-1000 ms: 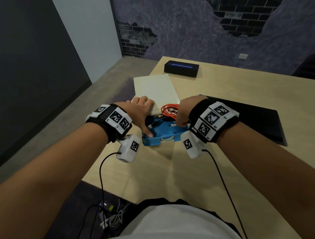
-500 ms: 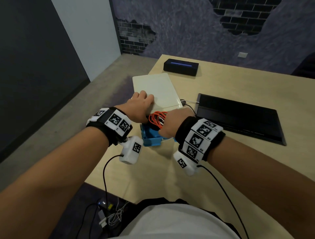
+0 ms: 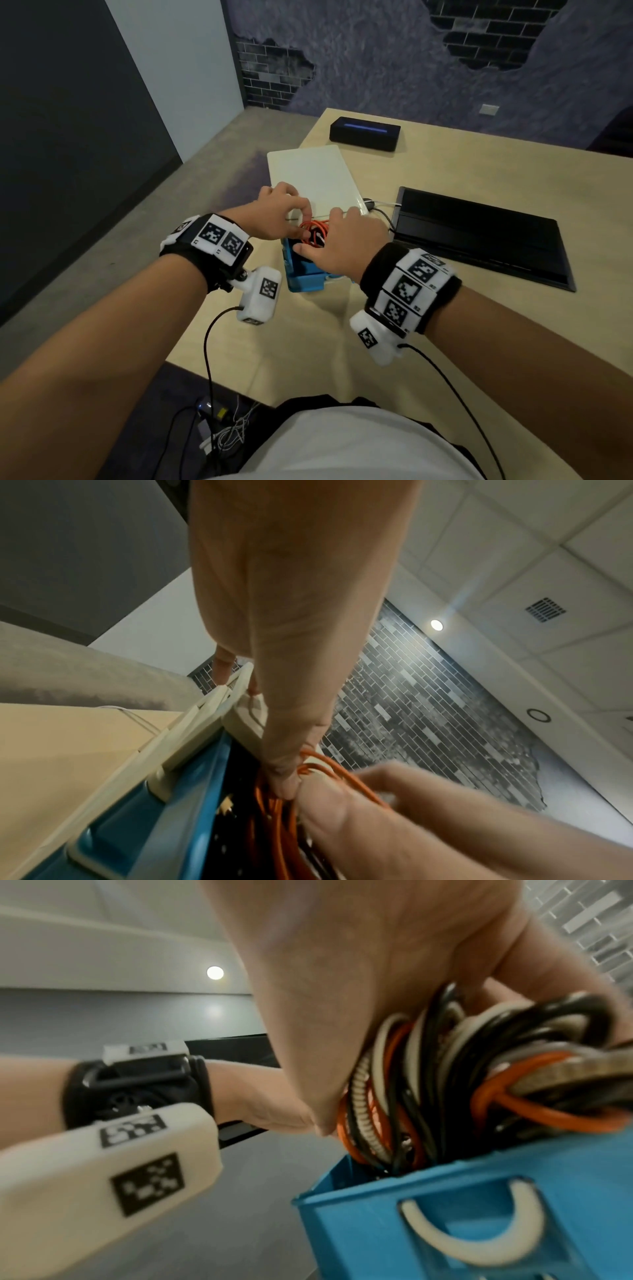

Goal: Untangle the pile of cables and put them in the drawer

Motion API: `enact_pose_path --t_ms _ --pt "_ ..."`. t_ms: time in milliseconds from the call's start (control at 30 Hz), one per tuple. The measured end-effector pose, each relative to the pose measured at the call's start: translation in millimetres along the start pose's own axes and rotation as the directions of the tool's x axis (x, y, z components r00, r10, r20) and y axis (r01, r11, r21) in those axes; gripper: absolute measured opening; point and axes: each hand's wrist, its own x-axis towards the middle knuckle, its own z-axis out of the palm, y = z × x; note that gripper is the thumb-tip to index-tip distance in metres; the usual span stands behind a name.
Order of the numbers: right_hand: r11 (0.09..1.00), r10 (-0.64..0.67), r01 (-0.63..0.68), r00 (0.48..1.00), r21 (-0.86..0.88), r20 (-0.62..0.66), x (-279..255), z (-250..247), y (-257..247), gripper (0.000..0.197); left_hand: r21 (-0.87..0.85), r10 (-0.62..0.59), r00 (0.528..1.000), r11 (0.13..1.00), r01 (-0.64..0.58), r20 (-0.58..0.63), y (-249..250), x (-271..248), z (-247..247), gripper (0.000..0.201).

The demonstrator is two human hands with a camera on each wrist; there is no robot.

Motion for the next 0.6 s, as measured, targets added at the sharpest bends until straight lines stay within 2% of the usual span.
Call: enact_pose_path --t_ms 67,133,233,267,333,433,600 --pt "0.995 -0.052 0.057 0.997 0.084 -0.063 -5.5 7.9 5.4 0.078 0.030 -0.004 1.000 1.000 0.004 -0.013 2.2 1.7 2.6 0.019" --pt "0.967 -0.182 0.195 0.979 0.163 -0.093 -10.2 17.0 13.7 0.076 0.038 -0.007 0.999 0.999 0.008 -0.032 2.2 4.3 5.0 0.021" --pt "0.879 -0.411 0.437 0.897 0.190 -0.162 -16.2 23.9 27.8 0.071 0.021 0.008 0.998 1.000 -0.007 -0.067 2.7 7.3 5.3 0.017" --pt "0.856 -0.456 0.485 0.872 0.181 -0.178 -17.4 25.2 30.9 0.068 0.013 0.010 0.997 1.000 -0.009 -0.073 2.5 8.5 5.2 0.022" --pt "0.838 -0.487 0.516 0.854 0.177 -0.182 -18.0 27.0 33.8 0.063 0.007 0.000 0.997 1.000 0.001 -0.079 1.6 10.6 4.9 0.028" --pt "0.837 -0.502 0.519 0.854 0.173 -0.134 -13.6 27.1 32.3 0.057 0.002 0.004 0.997 1.000 -0.004 -0.080 3.1 11.4 3.0 0.028" --pt "0.836 -0.536 0.543 0.839 0.081 -0.099 -8.2 29.8 31.2 0.050 -0.015 0.033 0.999 0.999 -0.033 0.009 3.1 10.6 -6.0 0.024"
